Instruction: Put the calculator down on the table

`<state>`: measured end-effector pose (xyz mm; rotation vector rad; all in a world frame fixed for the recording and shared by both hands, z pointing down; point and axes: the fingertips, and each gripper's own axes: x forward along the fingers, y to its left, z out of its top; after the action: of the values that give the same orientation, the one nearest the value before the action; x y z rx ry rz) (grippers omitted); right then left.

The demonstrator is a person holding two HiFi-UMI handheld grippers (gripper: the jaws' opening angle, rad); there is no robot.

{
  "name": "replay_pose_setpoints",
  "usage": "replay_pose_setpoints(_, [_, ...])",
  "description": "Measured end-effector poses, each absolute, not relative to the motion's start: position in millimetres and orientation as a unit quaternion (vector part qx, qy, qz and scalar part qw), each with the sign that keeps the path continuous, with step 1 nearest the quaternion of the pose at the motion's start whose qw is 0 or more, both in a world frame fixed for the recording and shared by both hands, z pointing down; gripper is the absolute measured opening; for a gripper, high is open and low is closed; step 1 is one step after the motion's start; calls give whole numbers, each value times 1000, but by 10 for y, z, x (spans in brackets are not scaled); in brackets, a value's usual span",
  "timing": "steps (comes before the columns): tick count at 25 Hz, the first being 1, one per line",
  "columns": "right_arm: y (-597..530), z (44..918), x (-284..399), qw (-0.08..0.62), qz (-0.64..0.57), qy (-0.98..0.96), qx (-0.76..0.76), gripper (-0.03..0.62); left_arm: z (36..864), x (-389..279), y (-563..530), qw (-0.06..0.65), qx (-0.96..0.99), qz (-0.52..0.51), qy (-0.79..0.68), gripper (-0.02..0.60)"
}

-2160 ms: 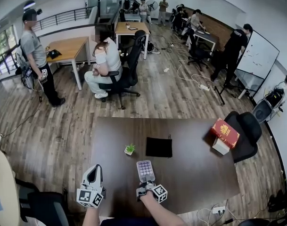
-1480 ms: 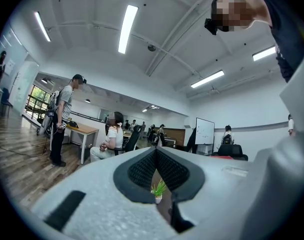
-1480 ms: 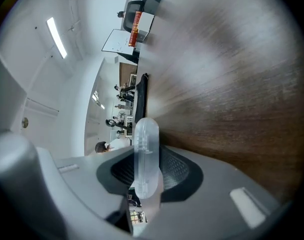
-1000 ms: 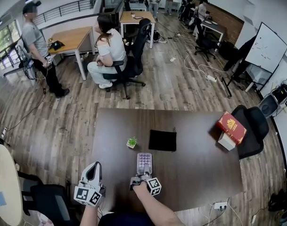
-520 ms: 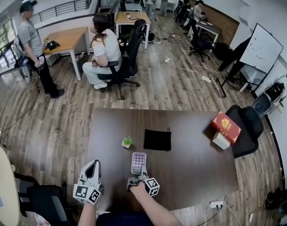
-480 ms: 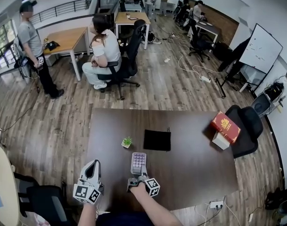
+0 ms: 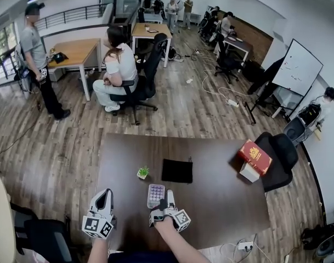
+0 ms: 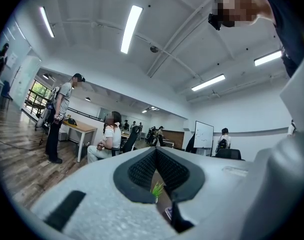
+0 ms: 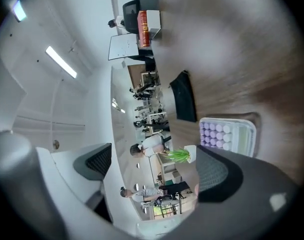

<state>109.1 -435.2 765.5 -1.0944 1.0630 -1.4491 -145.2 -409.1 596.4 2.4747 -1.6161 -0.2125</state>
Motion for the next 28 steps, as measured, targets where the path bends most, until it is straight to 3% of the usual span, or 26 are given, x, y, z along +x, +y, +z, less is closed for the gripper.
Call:
replay_pose_setpoints(16, [-4398, 5907, 1911, 585, -476, 531, -386, 517, 5738, -1534, -4046, 81, 822, -83, -557, -5])
replay_pose_setpoints(28, [-4274, 5774, 2271, 588, -451, 549, -386, 500, 5728, -1429, -4084, 82, 831, -88, -543, -5])
